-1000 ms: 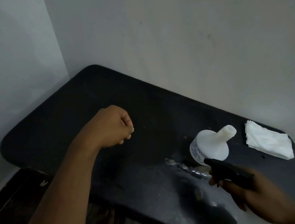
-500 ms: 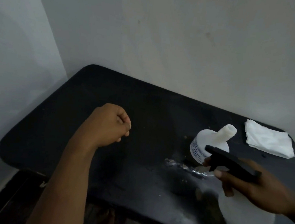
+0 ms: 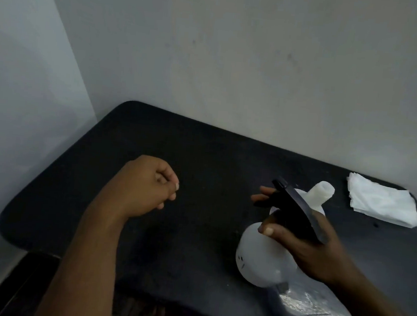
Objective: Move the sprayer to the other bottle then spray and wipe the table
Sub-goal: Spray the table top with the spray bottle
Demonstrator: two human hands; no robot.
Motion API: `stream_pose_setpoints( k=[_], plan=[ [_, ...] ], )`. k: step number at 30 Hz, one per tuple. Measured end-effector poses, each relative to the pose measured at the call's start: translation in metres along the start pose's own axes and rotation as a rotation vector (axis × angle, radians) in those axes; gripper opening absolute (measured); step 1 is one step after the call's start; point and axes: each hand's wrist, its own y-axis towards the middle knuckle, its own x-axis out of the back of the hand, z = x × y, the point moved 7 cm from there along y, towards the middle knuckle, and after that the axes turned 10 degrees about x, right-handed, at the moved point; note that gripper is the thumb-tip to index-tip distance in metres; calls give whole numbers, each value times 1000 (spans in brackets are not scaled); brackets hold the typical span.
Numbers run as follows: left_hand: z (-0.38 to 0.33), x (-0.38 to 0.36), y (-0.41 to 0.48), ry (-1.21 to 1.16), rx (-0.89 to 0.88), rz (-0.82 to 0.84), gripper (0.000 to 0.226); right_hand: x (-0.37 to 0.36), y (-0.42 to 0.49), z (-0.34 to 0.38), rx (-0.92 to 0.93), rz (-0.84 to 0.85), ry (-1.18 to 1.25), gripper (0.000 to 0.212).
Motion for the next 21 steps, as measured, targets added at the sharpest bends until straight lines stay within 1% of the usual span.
stream_pose_setpoints(
  k=[3,4,6,11,16,18,20,21],
  plan=[
    [5,12,1,-24,1,-65,10,-2,2,-3,20,20,137,57],
    [5,15,1,-40,-6,-86,11,-1,1,-3,25,37,160,61],
    [4,19,1,-70,-14,-131,11,2,-3,-4,40,54,127,62],
    [1,24,0,-114,-7,-200,12,19,-27,-7,65,29,-144,53],
    [0,23,1,-132,-14,-230,14,34,-46,-7,47,-38,-214,41],
    [1,23,2,-142,-16,-239,15,39,-55,0,91,-7,-328,35],
    [1,23,3,-151,-30,-243,11,46,-66,7,121,70,-463,34],
    [0,23,3,-150,-39,-250,14,52,-72,6,108,134,-491,31]
  ],
)
